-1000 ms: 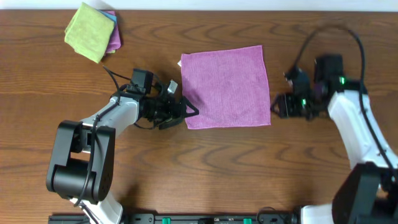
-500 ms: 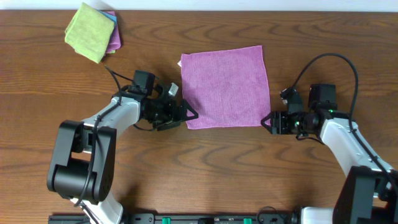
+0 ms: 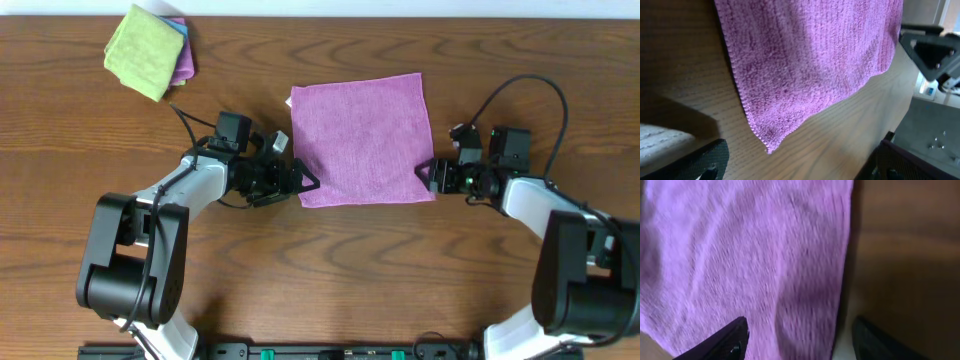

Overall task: Fold the cloth
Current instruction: 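Move the open right gripper to the purple cloth's right edge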

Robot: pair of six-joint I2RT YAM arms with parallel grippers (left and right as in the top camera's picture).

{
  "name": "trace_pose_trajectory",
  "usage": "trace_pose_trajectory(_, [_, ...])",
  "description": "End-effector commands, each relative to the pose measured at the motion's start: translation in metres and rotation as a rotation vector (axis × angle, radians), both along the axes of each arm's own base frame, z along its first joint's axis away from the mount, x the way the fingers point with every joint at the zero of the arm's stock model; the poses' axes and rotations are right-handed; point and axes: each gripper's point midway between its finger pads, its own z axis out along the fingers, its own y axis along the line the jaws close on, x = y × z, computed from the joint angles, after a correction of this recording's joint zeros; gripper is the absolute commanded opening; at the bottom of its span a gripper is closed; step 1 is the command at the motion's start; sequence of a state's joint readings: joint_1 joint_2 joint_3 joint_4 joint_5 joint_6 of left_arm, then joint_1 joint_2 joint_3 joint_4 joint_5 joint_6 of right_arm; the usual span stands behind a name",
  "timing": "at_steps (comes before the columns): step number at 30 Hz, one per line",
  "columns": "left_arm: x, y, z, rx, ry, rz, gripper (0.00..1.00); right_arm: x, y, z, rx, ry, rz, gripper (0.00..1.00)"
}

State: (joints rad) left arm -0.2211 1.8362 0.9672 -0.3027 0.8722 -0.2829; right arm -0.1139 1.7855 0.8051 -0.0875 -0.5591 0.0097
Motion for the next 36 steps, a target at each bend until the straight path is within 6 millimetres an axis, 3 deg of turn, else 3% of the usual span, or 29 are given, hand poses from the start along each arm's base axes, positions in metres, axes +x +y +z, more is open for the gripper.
trace_pose_trajectory(1, [0.004,-0.006,0.016,-0.043,-0.043,-0.027,0.95,-0.024,0.007,-0.034,0.07,0.165,-0.046,0.68])
trace_pose_trajectory(4, [0.004,-0.006,0.016,-0.046,-0.043,-0.028,0.96,-0.048,0.017,-0.04,0.106,0.272,-0.021,0.68])
trace_pose_trajectory(8, [0.006,-0.006,0.016,-0.046,-0.055,-0.028,0.95,-0.077,0.013,-0.05,0.063,0.402,-0.02,0.66])
trace_pose_trajectory(14, [0.008,-0.007,0.017,-0.046,-0.068,-0.028,0.95,-0.098,0.012,-0.053,0.055,0.498,-0.029,0.63])
trace_pose_trajectory(19, [0.009,-0.005,0.015,-0.032,-0.074,-0.025,0.95,-0.117,-0.002,-0.062,-0.038,0.587,-0.063,0.63])
trace_pose_trajectory(25, [0.009,-0.005,0.015,-0.029,-0.073,-0.023,0.95,-0.14,0.015,-0.052,0.07,0.721,-0.09,0.66])
trace_pose_trajectory(29, [0.009,-0.005,0.015,-0.029,-0.074,-0.023,0.95,-0.136,0.031,-0.041,0.187,0.712,-0.067,0.7])
trace_pose_trajectory(32, [0.01,-0.005,0.015,-0.029,-0.074,-0.023,0.95,-0.128,0.023,-0.047,0.141,0.679,-0.09,0.71])
trace_pose_trajectory(36, [0.011,-0.005,0.015,-0.03,-0.078,-0.02,0.95,-0.099,0.018,-0.05,0.145,0.599,-0.177,0.73])
